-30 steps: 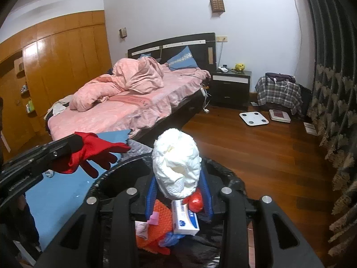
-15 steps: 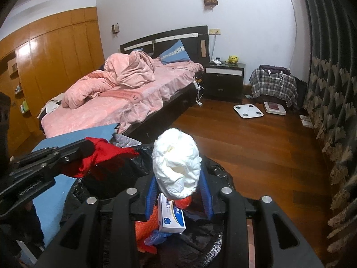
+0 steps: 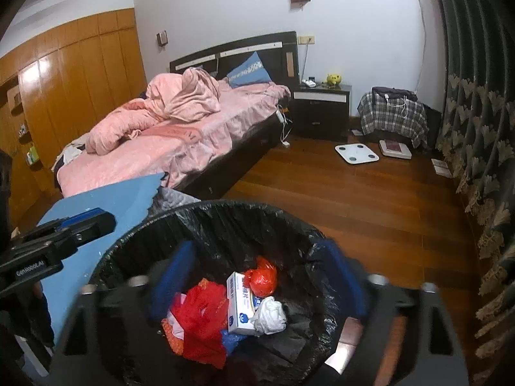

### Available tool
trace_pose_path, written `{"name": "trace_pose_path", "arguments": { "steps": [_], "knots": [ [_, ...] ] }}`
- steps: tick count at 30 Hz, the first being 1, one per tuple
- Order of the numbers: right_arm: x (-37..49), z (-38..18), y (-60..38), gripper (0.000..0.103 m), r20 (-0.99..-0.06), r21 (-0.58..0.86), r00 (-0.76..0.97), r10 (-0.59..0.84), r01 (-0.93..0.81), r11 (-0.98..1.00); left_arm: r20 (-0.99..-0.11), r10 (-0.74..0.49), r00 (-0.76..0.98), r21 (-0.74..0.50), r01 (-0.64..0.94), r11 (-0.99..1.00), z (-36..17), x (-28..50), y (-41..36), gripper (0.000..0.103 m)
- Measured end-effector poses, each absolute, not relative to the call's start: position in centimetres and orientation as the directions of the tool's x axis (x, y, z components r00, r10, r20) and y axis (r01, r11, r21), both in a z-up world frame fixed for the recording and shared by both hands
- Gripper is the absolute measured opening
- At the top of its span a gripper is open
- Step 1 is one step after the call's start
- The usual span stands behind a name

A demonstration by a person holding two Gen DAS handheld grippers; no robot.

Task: Collect trash
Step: 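Release the red glove and white tissue ball into the bin, then move both open grippers back over the mat toward the grey sock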

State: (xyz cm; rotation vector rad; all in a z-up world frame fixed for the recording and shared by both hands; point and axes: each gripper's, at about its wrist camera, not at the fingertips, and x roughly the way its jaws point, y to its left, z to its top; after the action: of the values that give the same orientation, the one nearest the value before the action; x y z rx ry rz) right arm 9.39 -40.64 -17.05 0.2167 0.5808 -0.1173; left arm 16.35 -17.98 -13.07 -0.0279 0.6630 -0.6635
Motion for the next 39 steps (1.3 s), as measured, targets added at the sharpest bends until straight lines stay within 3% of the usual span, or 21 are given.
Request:
{"name": "trace_pose_path", "arguments": {
  "steps": [3,6,11,26,39],
  "knots": [
    [9.5,-16.5,-40.1,0.097,-0.547,0.184,0.837,-0.035,0.162,0.969,-0.537,-0.540,0.648,-0.208,0.518,0.830,-12.4,16.2,-15.9,0.076],
    [9.8,-16.1,-39.2,0.097,-0.546,0.194,0.837,-0.018,0.148,0.970,-0.524,-0.499,0.690,-0.195,0.473,0.859,-11.8,16.2,-13.5,0.084],
    [10.8,-15.7,-36.7,0.097,-0.541,0.196,0.841,0.024,0.099,0.976,-0.518,-0.418,0.746,-0.162,0.394,0.905,-11.1,16.1,-9.5,0.090],
    [17.6,-14.8,-24.3,0.097,-0.526,0.194,0.832,0.178,-0.087,0.977,-0.538,-0.100,0.837,-0.068,0.075,0.995,-11.5,17.4,6.2,0.091],
    [24.0,-16.5,-13.7,0.097,-0.551,0.148,0.793,0.258,-0.211,0.966,-0.603,0.037,0.797,-0.052,-0.085,0.995,-15.4,21.6,14.6,0.090]
  ]
}}
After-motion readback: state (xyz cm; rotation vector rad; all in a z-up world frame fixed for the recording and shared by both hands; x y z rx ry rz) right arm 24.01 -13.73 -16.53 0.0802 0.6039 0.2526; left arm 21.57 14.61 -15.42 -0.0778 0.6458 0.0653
